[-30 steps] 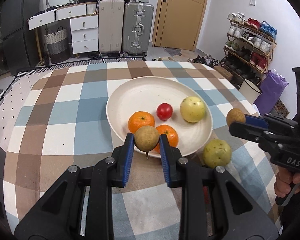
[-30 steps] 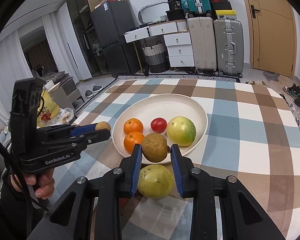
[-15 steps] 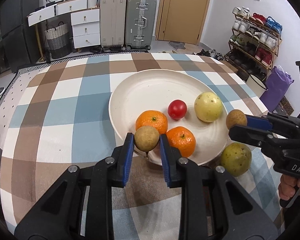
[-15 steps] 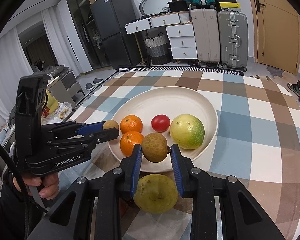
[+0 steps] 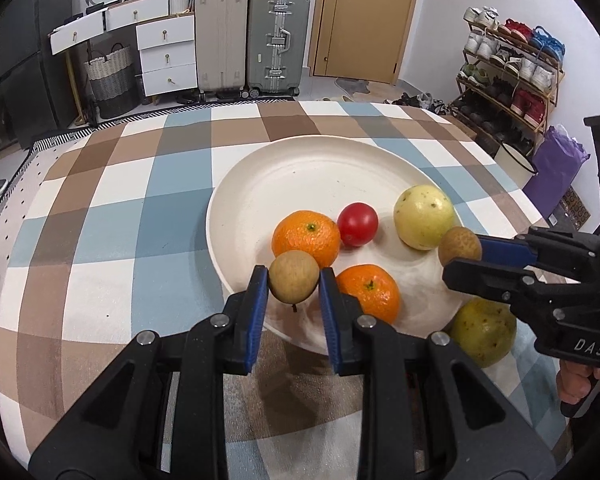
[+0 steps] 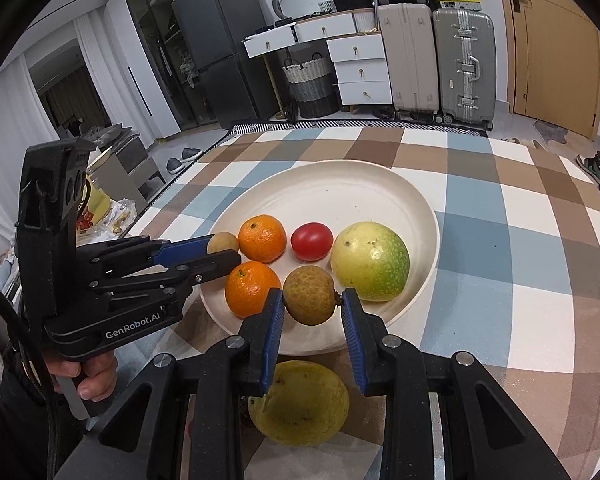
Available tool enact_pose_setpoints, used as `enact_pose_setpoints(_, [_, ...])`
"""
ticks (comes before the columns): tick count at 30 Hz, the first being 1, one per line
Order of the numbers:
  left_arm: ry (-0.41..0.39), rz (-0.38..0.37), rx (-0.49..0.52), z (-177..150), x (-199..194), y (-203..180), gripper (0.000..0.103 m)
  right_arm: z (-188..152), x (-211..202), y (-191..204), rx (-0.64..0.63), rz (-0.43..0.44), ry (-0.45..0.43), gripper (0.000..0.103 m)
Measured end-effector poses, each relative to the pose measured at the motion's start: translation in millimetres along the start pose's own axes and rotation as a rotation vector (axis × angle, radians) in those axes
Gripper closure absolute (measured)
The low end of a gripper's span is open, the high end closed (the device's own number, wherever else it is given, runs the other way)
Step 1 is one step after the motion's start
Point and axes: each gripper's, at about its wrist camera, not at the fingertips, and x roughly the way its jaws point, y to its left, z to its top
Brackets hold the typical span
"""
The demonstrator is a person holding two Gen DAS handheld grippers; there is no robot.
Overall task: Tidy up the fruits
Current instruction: 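Carry both kiwis onto the cream plate and open both tools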
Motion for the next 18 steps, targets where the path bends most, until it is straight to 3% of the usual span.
enact_pose_setpoints(16, [0.008,0.003,0.018,0.6,5.8,-6.4,0.08,3.2,10.9,0.7,-0.02,-0.033,0.023,0.073])
enact_pose_setpoints(18, [0.005,0.013,0.028,0.7,2.1,-8.2,0.076,2.8,2.0,4.6,-0.041,-0.037,-0.009,0.065])
